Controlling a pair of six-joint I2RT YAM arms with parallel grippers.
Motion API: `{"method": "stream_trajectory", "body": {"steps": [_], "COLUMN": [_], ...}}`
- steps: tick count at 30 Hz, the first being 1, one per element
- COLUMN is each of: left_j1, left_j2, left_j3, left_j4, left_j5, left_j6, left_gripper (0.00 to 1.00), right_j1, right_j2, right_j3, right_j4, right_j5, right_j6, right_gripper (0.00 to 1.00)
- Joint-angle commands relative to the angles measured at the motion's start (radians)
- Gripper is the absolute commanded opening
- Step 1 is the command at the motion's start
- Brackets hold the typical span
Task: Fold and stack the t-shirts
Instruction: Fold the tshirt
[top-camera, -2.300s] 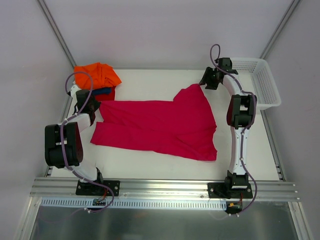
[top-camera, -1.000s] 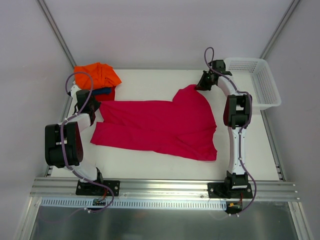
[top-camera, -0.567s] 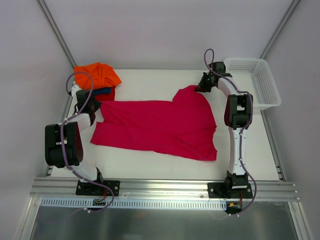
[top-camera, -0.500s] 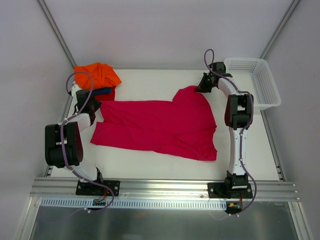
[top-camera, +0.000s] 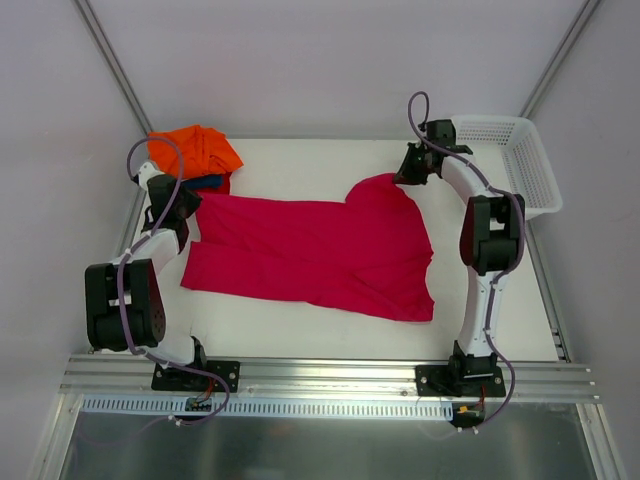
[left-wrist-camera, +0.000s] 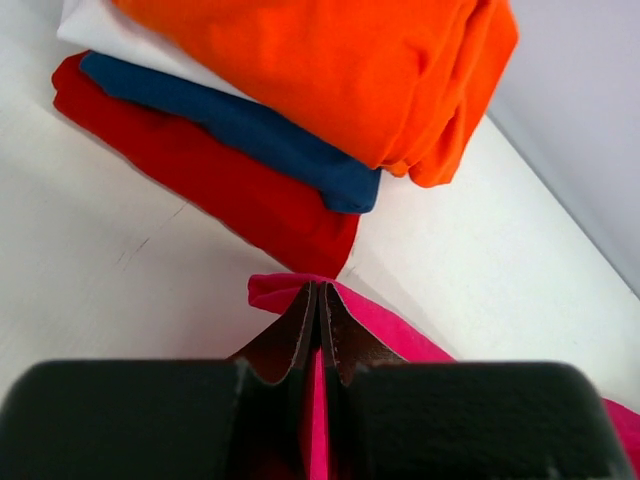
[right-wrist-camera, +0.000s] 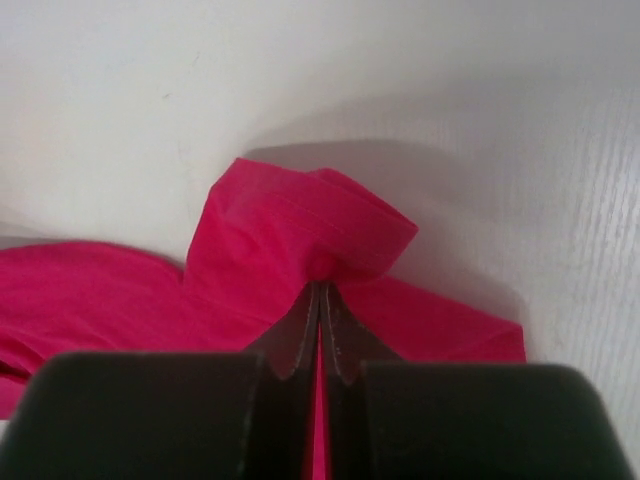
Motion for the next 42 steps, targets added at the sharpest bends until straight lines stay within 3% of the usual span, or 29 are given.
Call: {"method": "stream_trajectory", "body": {"steps": [1,14,28,42], "left_j1": [-0.011,-0.012,-0.014,-0.012], "left_j2": [-0.062,-0.236,-0.473,-0.656], "left_j3": [0.027,-0.06,-0.183,-0.323], "left_j4": [-0.003,-0.061,-0.169,-0.274], "left_j5": [0.01,-0.003,-0.006,-0.033], "left_j6": [0.029,0.022,0.005,-0.004], "left_gripper": [0.0,0.0,0.0,0.0], "right_j1": [0.017,0.046,0.077,0.102], "right_j2": [-0.15,-0.418,-0.818,-1.16], "right_j3": [-0.052,-0.325,-0.644,-0.88], "right_j4": [0.03,0.077,0.1,0.022], "right_j5": [0.032,0.06,0.098,0.16], "right_j6": [-0.034,-0.048,-0.051,-0.011], "right_gripper": [0.0,0.0,0.0,0.0]}}
